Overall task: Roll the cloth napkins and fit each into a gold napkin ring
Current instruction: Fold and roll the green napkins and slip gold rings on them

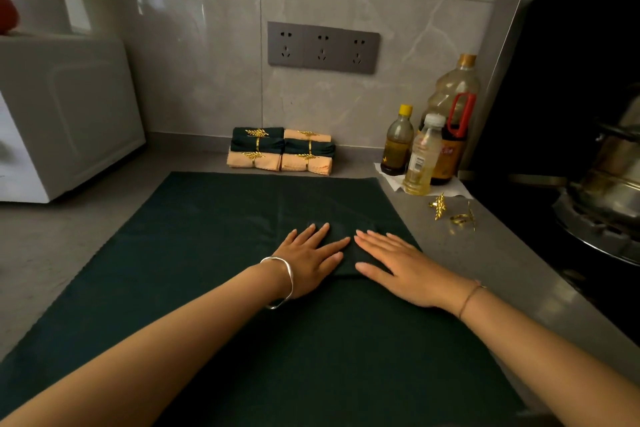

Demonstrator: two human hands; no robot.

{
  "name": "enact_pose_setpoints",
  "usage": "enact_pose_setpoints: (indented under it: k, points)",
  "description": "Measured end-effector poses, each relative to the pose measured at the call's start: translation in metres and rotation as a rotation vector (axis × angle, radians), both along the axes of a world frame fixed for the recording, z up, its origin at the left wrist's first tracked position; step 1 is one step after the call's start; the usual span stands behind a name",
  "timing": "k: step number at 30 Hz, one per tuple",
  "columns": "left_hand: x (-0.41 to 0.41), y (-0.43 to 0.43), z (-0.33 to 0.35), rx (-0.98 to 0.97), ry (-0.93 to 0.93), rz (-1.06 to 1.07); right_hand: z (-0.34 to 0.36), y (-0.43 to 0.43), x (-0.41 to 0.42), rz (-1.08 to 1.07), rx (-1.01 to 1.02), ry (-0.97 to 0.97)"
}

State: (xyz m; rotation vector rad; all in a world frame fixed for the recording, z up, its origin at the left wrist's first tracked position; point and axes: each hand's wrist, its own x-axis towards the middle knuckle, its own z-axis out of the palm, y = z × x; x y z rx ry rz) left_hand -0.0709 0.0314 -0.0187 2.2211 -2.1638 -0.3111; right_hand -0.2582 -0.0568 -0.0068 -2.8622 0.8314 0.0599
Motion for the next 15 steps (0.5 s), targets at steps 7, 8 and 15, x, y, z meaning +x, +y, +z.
enact_pose_setpoints:
  k: [7, 8, 15]
  points:
    - [-0.008, 0.013, 0.02, -0.086, -0.337, -0.114, 0.014, 0.011, -0.018, 0.025, -0.067, 0.075]
    - [-0.011, 0.014, 0.023, -0.075, -0.381, -0.117, 0.015, 0.011, -0.016, 0.017, -0.066, 0.066]
    - [-0.012, 0.01, 0.028, 0.005, -0.45, -0.116, 0.017, 0.013, -0.008, -0.014, -0.169, -0.035]
